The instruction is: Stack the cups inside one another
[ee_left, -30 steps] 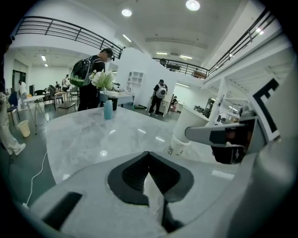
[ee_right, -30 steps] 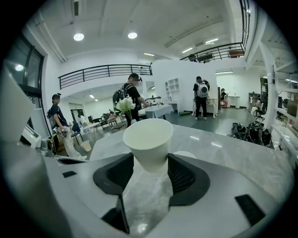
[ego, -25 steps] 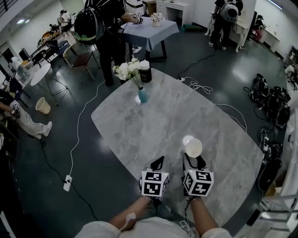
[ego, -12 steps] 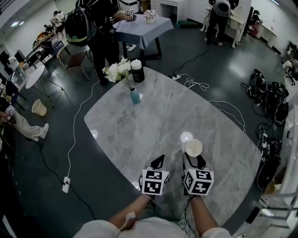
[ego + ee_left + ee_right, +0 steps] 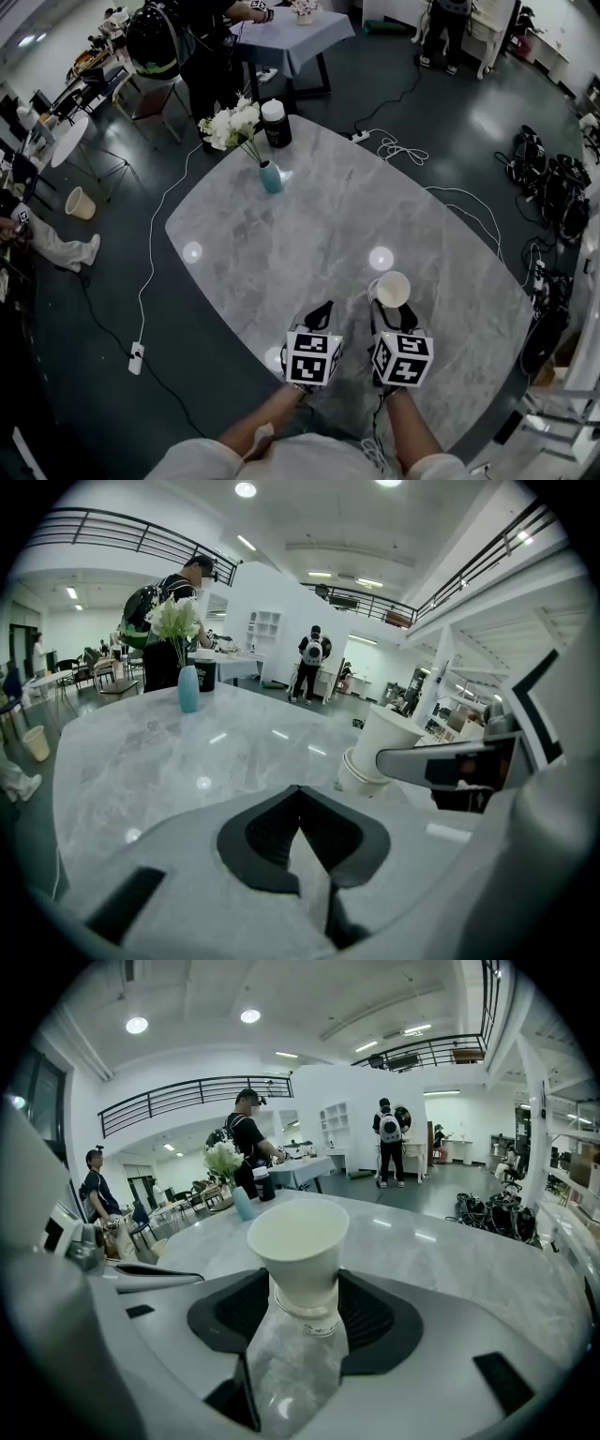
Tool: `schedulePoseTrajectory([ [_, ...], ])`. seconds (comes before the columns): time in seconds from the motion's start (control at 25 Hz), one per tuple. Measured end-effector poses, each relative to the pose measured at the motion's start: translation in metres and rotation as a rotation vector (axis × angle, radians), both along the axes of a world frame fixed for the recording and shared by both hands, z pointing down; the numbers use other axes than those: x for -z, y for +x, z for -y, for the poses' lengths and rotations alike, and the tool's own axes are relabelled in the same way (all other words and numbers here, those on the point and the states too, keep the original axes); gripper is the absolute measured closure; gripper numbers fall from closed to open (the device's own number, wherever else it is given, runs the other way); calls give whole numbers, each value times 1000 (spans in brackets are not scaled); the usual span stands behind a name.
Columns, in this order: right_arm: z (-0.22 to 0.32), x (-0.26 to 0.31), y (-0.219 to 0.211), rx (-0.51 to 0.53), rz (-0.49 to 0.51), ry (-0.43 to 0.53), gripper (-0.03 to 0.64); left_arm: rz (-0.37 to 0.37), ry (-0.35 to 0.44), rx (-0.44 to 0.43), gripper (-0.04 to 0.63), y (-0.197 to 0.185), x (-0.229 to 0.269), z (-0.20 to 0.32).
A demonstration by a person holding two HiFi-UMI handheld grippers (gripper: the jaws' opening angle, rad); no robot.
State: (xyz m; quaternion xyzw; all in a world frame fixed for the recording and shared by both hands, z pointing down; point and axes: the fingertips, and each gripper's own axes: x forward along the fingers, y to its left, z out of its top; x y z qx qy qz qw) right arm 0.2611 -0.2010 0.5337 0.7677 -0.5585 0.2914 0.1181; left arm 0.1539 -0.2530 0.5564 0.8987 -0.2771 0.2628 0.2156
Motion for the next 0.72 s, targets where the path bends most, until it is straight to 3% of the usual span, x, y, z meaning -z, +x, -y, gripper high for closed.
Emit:
schedulePoseTrajectory([
  [0.72,-3,-3,-4,-11,-3,26,390,11,-13,16,600,-12,-6,-5],
])
